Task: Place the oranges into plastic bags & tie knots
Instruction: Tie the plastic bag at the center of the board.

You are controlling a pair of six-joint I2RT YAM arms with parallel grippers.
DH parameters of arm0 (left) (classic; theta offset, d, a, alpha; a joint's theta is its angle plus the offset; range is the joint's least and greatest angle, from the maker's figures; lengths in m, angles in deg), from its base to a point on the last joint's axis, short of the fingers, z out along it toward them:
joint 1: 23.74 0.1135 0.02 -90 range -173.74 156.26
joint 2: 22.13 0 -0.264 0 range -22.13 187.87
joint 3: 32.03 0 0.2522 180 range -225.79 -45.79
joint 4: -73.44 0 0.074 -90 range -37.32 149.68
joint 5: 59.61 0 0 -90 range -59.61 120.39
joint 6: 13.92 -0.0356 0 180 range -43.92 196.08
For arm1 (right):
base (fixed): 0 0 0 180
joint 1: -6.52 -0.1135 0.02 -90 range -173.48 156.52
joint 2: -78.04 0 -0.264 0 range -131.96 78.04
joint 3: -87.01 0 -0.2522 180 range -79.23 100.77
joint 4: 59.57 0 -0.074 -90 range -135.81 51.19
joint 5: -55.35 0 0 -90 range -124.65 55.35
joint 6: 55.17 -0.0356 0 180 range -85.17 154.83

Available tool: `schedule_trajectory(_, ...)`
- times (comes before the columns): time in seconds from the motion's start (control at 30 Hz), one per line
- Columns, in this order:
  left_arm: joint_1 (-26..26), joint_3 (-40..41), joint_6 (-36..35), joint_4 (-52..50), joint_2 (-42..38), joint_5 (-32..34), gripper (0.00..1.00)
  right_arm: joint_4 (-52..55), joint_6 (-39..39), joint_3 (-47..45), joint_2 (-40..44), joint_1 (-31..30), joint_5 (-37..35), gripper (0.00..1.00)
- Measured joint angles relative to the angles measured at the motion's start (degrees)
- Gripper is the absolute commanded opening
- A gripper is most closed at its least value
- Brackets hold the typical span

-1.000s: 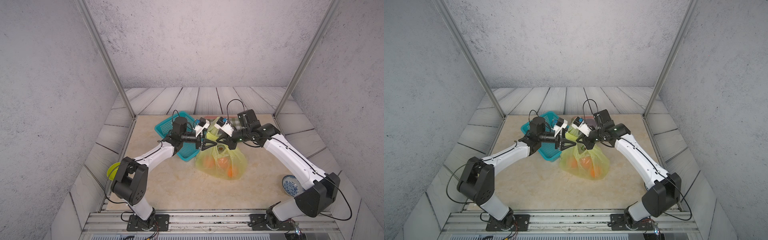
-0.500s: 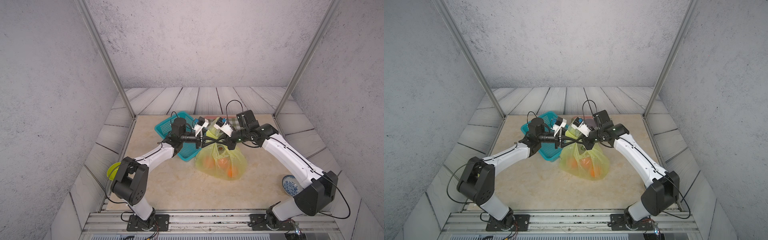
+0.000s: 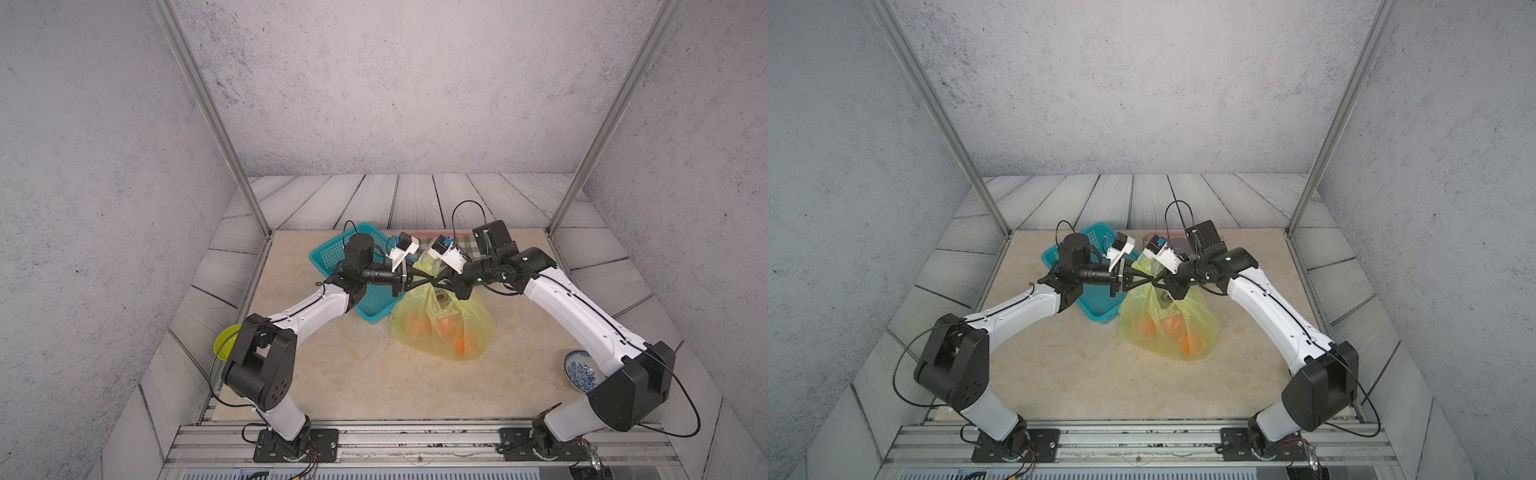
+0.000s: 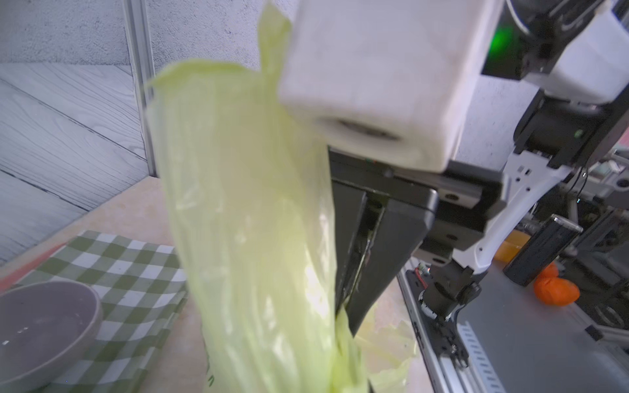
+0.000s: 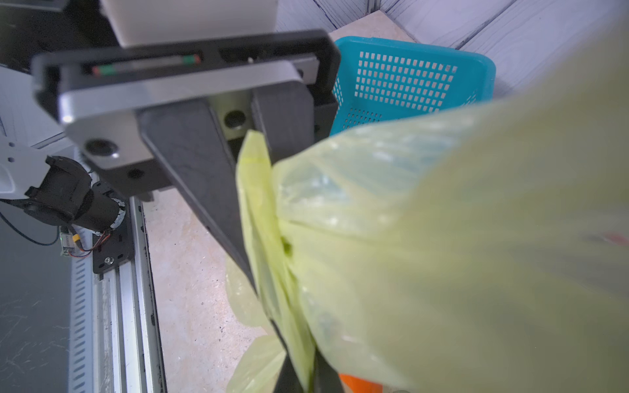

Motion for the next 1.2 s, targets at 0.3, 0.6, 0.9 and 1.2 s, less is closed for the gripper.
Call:
schedule_trajectory(0.3,0.0,-2.4,-6.7,-8.7,0.0,-0.1,0.0,1.7,2.2,0.0,0.5,0.7,-4.1,0.51)
schedule_trajectory(0.6,0.0,-7.4,-17.5,-21.5,0.5,-2.4,0.0,8.8,3.6,5.4,3.4,10.0,1.8,0.73)
schedule_trajectory(0.9,-0.1,-15.3,-35.1,-41.0,1.9,-3.9,0.0,4.8,-6.1,12.6,3.7,12.7,11.0,0.77)
schedule_trajectory(1.2,-1.1,-18.9,-46.1,-51.7,2.9,-2.0,0.0,1.2,-16.6,19.8,-4.9,11.0,8.6,0.62)
